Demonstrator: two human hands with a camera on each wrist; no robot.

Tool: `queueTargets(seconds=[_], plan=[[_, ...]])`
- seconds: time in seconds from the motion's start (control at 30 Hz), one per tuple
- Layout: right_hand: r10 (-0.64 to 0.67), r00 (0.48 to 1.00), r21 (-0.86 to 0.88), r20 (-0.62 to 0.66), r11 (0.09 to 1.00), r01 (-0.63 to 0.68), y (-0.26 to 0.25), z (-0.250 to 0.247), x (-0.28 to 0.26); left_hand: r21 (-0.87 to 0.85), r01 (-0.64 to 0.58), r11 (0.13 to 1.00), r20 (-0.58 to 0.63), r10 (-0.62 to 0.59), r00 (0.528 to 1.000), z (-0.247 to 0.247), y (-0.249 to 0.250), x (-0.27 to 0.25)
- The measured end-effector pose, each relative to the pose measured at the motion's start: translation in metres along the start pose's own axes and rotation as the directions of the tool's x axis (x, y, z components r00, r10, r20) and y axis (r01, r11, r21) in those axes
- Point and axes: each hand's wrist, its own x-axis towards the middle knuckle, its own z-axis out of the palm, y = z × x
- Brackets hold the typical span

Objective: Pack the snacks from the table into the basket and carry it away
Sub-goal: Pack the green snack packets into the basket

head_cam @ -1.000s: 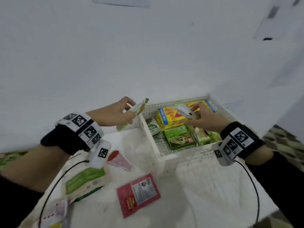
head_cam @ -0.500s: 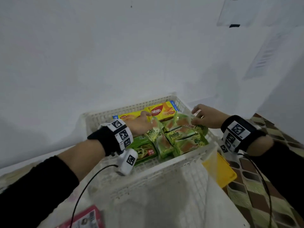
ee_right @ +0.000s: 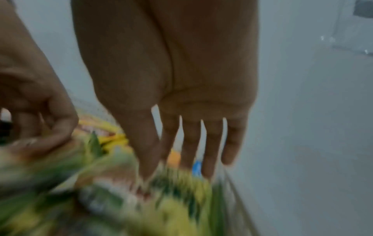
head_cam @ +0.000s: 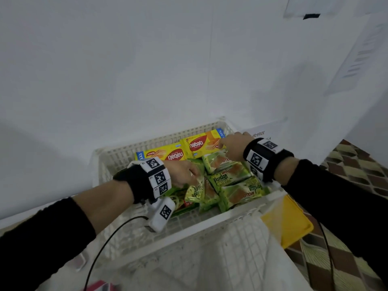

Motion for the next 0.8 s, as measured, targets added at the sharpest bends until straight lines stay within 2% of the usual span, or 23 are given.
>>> queueTargets(seconds=[0.07,0.23,0.33,0.53,0.67,0.8], plan=[[-0.018,1.0,0.002,-0.006,1.0,0.018,0.0,-0.009,-0.001,0.045,-0.039,0.998,-0.043,0.041,0.998,-0.003,0.0,0.001],[-0.116,0.989,0.065,0.092,0.992,0.11,0.002,-0.015,0.004,-0.141,-0.083,0.986,-0.156,0.06,0.986,0.01,-0.003,0.009],[-0.124,0.978,0.06,0.165,0.991,0.115,0.0,-0.005,0.005,-0.025,-0.082,0.996,-0.208,0.075,0.975,0.015,-0.005,0.012],[-0.131,0.99,0.044,0.059,0.991,0.129,0.0,0.011,0.007,-0.122,-0.12,0.985,-0.137,0.103,0.985,0.017,-0.013,0.01],[-0.126,0.991,0.098,-0.033,0.987,0.129,0.005,0.012,0.011,0.029,-0.134,0.991,-0.207,0.137,0.969,0.029,-0.017,0.015],[-0.081,0.996,0.113,-0.03,0.99,0.084,0.003,0.016,0.012,-0.031,-0.177,0.984,-0.265,0.163,0.95,0.04,-0.018,0.024]])
